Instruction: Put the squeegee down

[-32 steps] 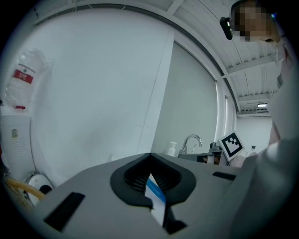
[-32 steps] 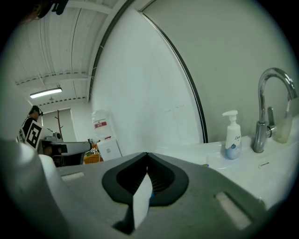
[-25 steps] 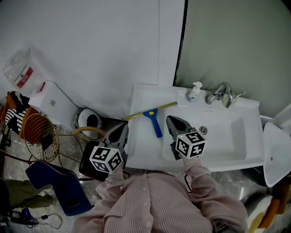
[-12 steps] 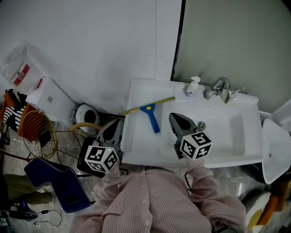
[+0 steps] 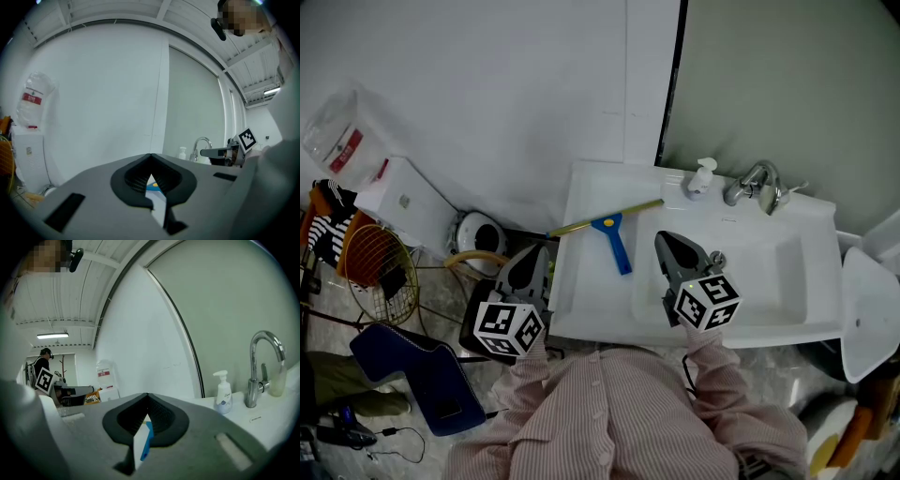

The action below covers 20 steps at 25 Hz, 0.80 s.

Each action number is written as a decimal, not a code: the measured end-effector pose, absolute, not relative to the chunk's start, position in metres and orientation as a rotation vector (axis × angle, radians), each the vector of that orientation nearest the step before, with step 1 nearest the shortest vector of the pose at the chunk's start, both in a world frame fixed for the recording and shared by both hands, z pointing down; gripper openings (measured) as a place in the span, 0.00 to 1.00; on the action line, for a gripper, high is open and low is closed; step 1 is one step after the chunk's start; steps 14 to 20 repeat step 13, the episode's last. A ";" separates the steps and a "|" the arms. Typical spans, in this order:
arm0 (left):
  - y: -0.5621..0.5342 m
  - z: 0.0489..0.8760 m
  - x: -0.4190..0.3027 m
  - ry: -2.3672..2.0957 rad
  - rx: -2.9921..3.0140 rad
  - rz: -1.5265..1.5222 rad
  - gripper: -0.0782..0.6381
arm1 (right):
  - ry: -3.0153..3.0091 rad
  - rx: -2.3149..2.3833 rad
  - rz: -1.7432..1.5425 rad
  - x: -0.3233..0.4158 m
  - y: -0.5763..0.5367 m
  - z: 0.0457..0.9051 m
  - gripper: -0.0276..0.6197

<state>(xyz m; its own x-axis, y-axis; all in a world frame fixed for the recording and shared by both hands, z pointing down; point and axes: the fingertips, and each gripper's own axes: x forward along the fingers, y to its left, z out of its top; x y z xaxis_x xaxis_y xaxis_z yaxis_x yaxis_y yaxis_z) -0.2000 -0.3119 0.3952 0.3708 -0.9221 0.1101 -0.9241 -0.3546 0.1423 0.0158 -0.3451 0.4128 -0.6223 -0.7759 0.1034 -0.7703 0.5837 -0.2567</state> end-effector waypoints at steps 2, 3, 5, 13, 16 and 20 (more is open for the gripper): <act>-0.312 0.394 -0.203 -1.678 2.443 0.018 0.11 | 2.773 -1.358 -0.438 0.016 -0.346 0.413 0.05; -0.312 0.394 -0.204 -1.683 2.440 0.018 0.11 | 2.771 -1.359 -0.439 0.016 -0.347 0.413 0.05; -0.312 0.395 -0.206 -1.690 2.434 0.019 0.11 | 2.769 -1.362 -0.439 0.018 -0.349 0.414 0.05; -0.316 0.398 -0.210 -1.695 2.417 0.024 0.11 | 2.767 -1.366 -0.447 0.019 -0.355 0.415 0.05; -0.316 0.398 -0.210 -1.695 2.417 0.024 0.11 | 2.767 -1.366 -0.447 0.019 -0.355 0.415 0.05; -0.316 0.398 -0.210 -1.695 2.417 0.024 0.11 | 2.767 -1.366 -0.447 0.019 -0.355 0.415 0.05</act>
